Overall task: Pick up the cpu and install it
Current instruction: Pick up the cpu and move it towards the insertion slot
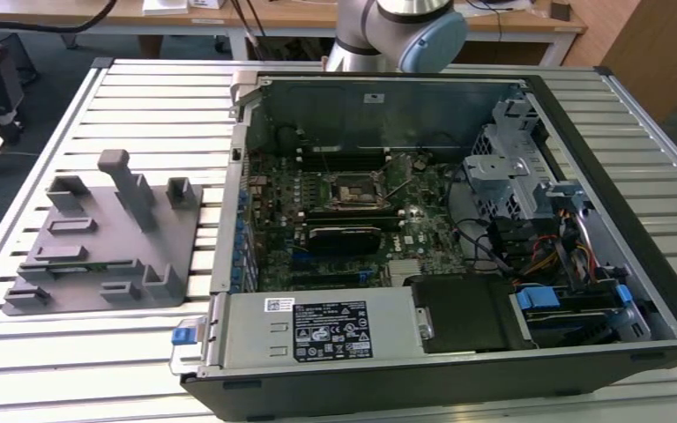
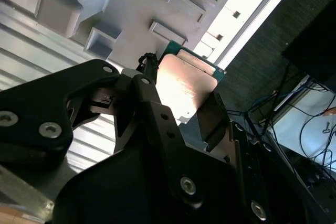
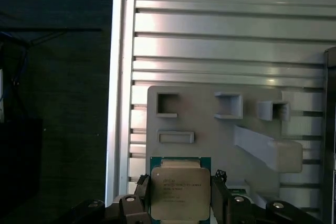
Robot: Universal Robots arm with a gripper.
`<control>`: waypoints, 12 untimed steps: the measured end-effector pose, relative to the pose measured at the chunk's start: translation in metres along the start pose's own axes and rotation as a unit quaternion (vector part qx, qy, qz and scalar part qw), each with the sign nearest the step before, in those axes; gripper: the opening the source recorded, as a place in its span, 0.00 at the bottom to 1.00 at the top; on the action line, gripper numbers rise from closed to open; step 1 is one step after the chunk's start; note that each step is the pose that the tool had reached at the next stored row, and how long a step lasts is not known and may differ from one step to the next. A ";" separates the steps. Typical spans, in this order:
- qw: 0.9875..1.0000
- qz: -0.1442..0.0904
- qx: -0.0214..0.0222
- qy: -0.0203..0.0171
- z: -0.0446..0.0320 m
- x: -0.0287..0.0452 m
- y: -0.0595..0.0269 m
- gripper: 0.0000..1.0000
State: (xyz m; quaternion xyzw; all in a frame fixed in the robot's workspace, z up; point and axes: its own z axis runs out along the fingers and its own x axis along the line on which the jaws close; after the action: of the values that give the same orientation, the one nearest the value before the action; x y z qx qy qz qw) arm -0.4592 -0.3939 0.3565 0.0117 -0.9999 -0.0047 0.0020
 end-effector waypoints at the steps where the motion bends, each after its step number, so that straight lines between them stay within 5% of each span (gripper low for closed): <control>1: 1.000 0.000 0.000 0.000 -0.0029 0.0000 0.0004 0.54; 12: 1.000 0.000 0.000 0.000 -0.0264 0.0000 0.0030 0.54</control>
State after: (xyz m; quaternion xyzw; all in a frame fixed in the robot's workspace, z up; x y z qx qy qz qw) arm -0.4592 -0.3911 0.3830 0.0117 -0.9999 -0.0047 0.0018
